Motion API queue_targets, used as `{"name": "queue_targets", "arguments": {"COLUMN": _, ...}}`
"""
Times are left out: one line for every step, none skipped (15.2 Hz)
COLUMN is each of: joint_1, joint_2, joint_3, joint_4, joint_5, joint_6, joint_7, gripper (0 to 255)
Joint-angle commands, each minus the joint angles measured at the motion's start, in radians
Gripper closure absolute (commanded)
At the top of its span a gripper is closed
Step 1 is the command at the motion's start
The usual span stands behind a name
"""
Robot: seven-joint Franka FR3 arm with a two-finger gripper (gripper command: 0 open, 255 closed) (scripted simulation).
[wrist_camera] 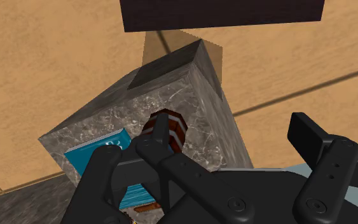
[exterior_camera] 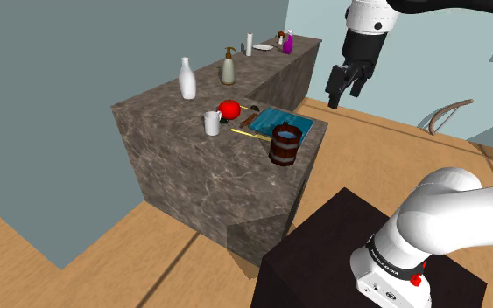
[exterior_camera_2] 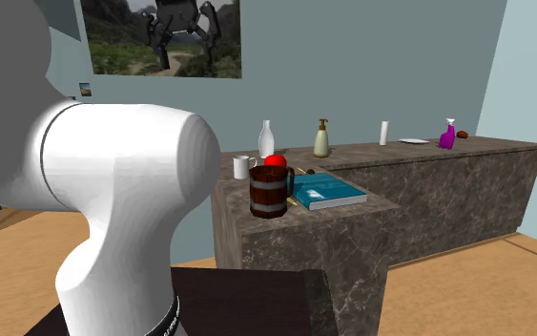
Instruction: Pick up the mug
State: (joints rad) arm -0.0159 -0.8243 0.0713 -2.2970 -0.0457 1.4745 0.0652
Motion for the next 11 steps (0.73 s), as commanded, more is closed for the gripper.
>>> {"name": "queue_targets", "arguments": {"joint_1": 0.0, "joint_2": 0.0, "joint_3": 0.0, "joint_4": 0.0, "joint_5": 0.0, "joint_6": 0.0, "joint_7": 0.0, "gripper": 0}}
{"name": "queue_targets", "arguments": {"joint_1": -0.006, "joint_2": 0.023, "joint_3": -0.005, "joint_4": -0.008, "joint_5": -0.006, "joint_6": 0.03, "joint_7": 0.001, "gripper": 0}}
{"name": "queue_targets", "arguments": {"joint_1": -0.012, "joint_2": 0.047, "joint_3": -0.01, "joint_4": -0.016, "joint_5": -0.011, "joint_6": 0.06, "joint_7": 0.001, "gripper": 0}}
{"name": "queue_targets", "arguments": {"joint_1": -0.018, "joint_2": 0.071, "joint_3": -0.015, "joint_4": -0.021, "joint_5": -0.017, "joint_6": 0.09, "joint_7": 0.002, "gripper": 0}}
{"name": "queue_targets", "arguments": {"joint_1": -0.024, "joint_2": 0.097, "joint_3": -0.02, "joint_4": -0.026, "joint_5": -0.023, "joint_6": 0.12, "joint_7": 0.003, "gripper": 0}}
{"name": "queue_targets", "arguments": {"joint_1": -0.03, "joint_2": 0.124, "joint_3": -0.026, "joint_4": -0.029, "joint_5": -0.028, "joint_6": 0.149, "joint_7": 0.004, "gripper": 0}}
{"name": "queue_targets", "arguments": {"joint_1": -0.037, "joint_2": 0.152, "joint_3": -0.031, "joint_4": -0.031, "joint_5": -0.034, "joint_6": 0.178, "joint_7": 0.005, "gripper": 0}}
{"name": "queue_targets", "arguments": {"joint_1": -0.043, "joint_2": 0.181, "joint_3": -0.036, "joint_4": -0.032, "joint_5": -0.039, "joint_6": 0.206, "joint_7": 0.007, "gripper": 0}}
{"name": "queue_targets", "arguments": {"joint_1": -0.049, "joint_2": 0.21, "joint_3": -0.041, "joint_4": -0.031, "joint_5": -0.044, "joint_6": 0.234, "joint_7": 0.008, "gripper": 0}}
{"name": "queue_targets", "arguments": {"joint_1": -0.055, "joint_2": 0.24, "joint_3": -0.046, "joint_4": -0.029, "joint_5": -0.049, "joint_6": 0.261, "joint_7": 0.01, "gripper": 0}}
{"name": "queue_targets", "arguments": {"joint_1": -0.061, "joint_2": 0.271, "joint_3": -0.051, "joint_4": -0.026, "joint_5": -0.054, "joint_6": 0.288, "joint_7": 0.011, "gripper": 0}}
